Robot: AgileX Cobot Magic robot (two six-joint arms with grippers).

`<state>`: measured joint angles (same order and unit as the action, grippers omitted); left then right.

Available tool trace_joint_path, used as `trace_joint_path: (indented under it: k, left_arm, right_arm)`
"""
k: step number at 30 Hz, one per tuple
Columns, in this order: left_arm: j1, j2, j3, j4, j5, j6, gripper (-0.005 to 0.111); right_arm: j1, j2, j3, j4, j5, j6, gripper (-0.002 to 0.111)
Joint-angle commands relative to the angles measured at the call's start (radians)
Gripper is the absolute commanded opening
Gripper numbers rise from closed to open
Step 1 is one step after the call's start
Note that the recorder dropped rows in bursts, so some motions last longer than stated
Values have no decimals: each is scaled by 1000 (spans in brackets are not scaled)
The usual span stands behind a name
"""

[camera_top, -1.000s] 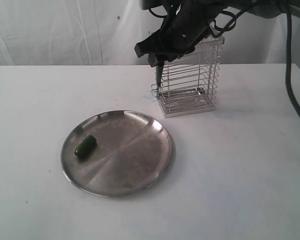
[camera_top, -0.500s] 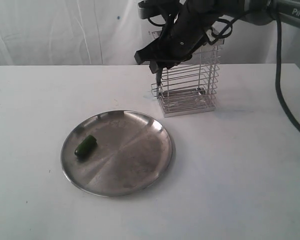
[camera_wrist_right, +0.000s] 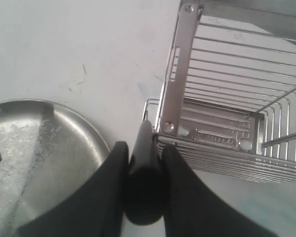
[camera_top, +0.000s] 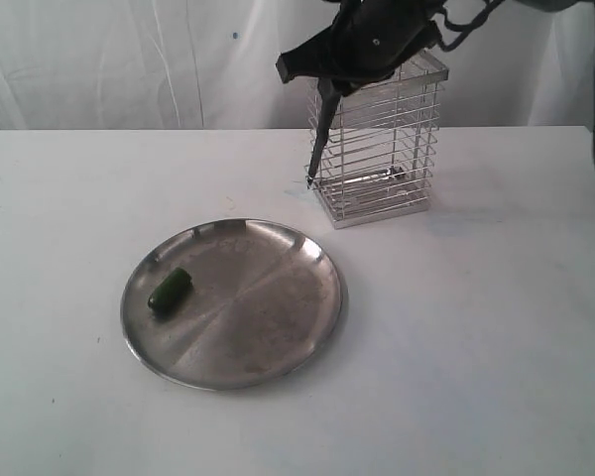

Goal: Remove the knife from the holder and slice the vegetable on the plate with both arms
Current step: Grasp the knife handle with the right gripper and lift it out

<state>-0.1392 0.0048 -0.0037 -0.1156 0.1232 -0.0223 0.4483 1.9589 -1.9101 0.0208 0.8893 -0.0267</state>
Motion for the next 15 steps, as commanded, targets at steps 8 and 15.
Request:
trace_joint_path:
  k: [8, 15]
  left_arm:
    - [-5, -5, 4, -6, -3, 2, 0]
    - [-5, -5, 4, -6, -3, 2, 0]
  right_arm:
    - [1, -156, -10, -21, 156, 4, 0]
    - [1, -260, -7, 76, 190, -67, 0]
